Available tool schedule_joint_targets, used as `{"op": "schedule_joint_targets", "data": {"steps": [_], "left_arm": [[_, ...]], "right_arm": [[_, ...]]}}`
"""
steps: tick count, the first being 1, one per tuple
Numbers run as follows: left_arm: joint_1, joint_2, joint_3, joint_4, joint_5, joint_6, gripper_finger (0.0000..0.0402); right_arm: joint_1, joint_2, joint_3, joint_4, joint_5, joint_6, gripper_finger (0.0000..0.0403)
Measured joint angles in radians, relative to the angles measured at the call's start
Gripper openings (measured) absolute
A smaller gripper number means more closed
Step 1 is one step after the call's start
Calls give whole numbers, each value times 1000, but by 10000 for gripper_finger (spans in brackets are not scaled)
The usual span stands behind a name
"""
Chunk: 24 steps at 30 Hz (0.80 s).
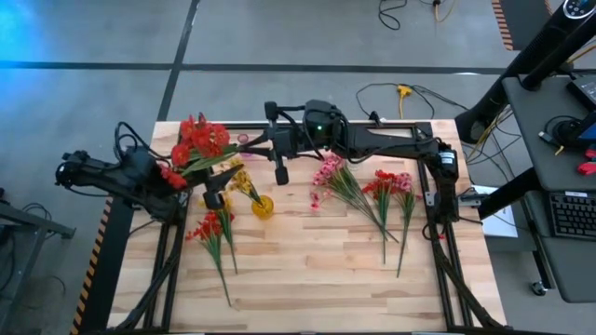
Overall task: Sort flowers into vase by color
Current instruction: Put the center red flower into the pink flower vase
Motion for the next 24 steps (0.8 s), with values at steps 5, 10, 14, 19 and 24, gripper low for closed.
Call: {"op": "schedule_joint_targets", "data": {"steps": [5,10,14,19,24], "left_arm": [[0,7,18,46,17,43,206],[5,8,30,41,20,46,189],[14,12,30,37,20,46,164],[39,30,30,31,19,46,128],[51,30,30,32,18,44,83]], "right_arm": [[0,1,0,-1,4,0,12],[0,1,0,-5,5,0,12],[0,1,0,-5,5,0,12],[0,1,0,-26,4,0,13],[0,1,-1,-42,12,26,20]]}}
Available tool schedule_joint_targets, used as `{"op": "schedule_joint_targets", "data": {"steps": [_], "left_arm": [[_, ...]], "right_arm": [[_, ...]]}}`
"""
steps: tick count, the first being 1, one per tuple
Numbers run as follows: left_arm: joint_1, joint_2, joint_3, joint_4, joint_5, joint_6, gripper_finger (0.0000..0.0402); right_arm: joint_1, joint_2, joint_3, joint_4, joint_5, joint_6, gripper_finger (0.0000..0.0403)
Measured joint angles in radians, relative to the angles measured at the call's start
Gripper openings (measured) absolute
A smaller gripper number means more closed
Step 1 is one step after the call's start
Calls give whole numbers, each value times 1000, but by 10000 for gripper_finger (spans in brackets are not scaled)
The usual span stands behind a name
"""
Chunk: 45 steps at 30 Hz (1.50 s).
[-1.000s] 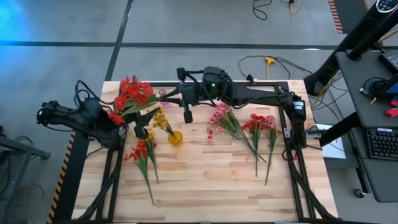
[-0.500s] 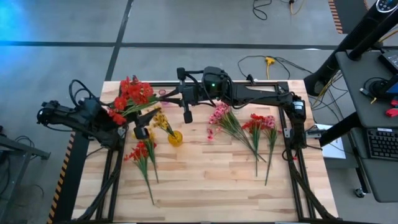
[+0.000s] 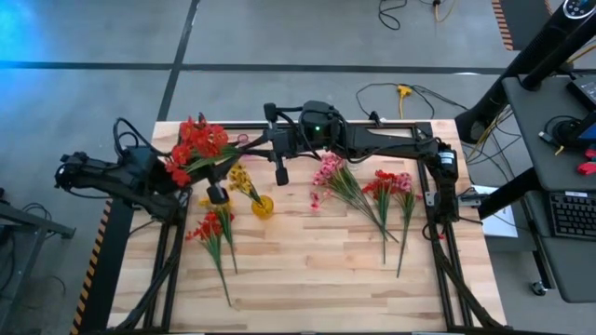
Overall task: Sort flowers into vase by color
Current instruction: Put the center red flower into the pink flower vase
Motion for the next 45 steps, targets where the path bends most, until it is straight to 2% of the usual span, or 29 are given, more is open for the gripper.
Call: {"op": "schedule_joint_targets", "data": {"steps": [7,12,15,23,26,30,32,35,39,42,45], "left_arm": [[-1,-19,0,2,-17,-1,22],[2,-26,0,0,-79,5,7],[5,-32,0,1,-117,30,7],[61,-46,0,-19,-302,78,7],[124,-46,0,-45,-325,68,6],[238,-41,17,-126,-322,34,6],[301,-35,60,-260,-286,-30,6],[409,-13,154,-486,-159,-169,6],[558,36,246,-700,13,-266,6],[663,68,270,-786,141,-301,6],[742,88,258,-794,214,-306,6]], "right_arm": [[0,0,0,-3,45,-2,70],[-1,0,0,-10,72,0,108],[0,-3,0,-39,168,0,125],[-1,-41,0,-174,462,27,158],[0,-59,0,-231,527,45,164],[0,-77,1,-281,538,117,166],[0,-84,2,-300,538,140,166],[0,-91,2,-334,538,156,164],[0,-99,2,-380,538,156,165],[-5,-117,2,-425,549,175,165],[-9,-155,2,-524,596,242,155]]}}
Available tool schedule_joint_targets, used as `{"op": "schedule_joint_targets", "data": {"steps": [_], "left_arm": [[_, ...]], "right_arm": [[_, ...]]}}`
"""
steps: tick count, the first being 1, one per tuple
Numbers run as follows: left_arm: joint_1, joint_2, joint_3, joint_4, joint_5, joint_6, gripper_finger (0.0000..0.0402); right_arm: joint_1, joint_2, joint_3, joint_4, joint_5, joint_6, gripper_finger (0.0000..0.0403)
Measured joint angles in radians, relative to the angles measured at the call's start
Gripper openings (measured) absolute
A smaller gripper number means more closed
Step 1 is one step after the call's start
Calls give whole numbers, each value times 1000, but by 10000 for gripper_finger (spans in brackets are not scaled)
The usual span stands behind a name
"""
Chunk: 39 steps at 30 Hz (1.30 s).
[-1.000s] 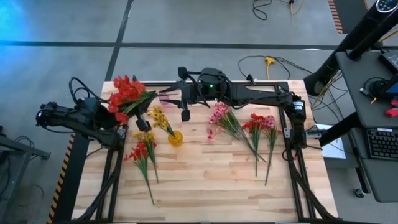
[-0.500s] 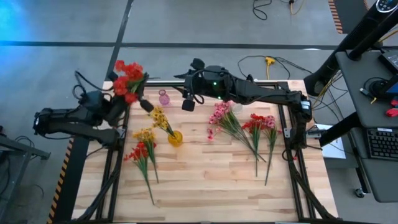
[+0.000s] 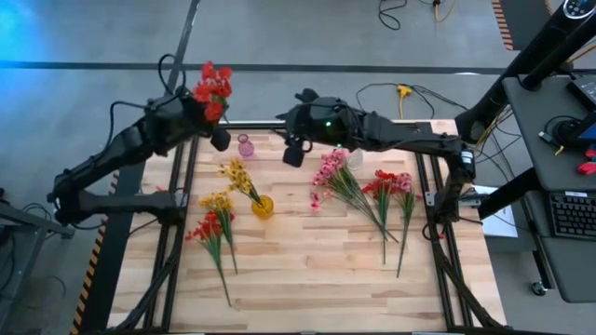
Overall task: Sort flowers into vase by color
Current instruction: Put the center red flower into the pink flower vase
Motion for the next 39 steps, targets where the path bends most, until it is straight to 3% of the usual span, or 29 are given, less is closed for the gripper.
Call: {"op": "schedule_joint_targets", "data": {"steps": [7,13,25,39], "left_arm": [[123,35,-35,68,178,0,6],[135,88,-36,93,186,68,6],[145,145,-36,129,222,99,6],[145,154,-51,51,209,3,6]], "right_arm": [[-7,-111,-46,-129,-85,30,115],[-8,-232,-258,-28,-263,51,84],[-4,-473,-824,440,-273,51,45],[-7,-514,-1029,530,-269,45,45]]}}
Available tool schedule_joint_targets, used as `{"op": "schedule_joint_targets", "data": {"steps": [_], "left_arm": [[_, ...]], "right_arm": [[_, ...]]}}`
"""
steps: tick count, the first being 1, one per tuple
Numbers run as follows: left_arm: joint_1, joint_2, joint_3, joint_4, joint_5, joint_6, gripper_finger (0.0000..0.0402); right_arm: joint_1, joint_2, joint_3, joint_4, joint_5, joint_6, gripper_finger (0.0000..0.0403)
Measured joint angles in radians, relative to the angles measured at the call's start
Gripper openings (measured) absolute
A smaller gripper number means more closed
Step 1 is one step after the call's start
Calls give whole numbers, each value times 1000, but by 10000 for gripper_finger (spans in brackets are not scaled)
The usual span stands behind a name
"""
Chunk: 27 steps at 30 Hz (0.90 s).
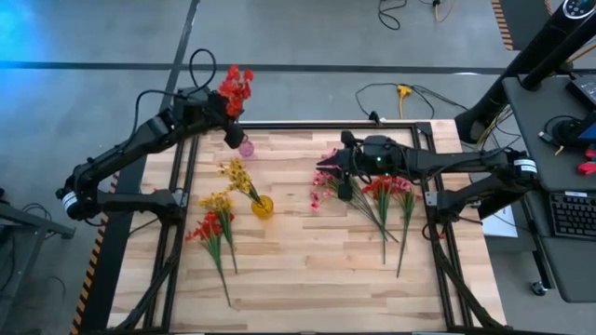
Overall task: Sort flowers into vase by color
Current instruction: Put the center red flower into the pink flower vase
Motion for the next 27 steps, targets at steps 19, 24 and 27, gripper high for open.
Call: {"op": "schedule_joint_targets", "data": {"steps": [19,24,27], "left_arm": [[32,85,-11,57,-30,15,6],[43,100,-12,56,-30,7,6],[43,102,-12,54,-29,-10,6]], "right_arm": [[0,-1,1,4,0,3,43],[0,-1,1,9,0,3,43],[0,-1,1,14,0,3,43]]}}
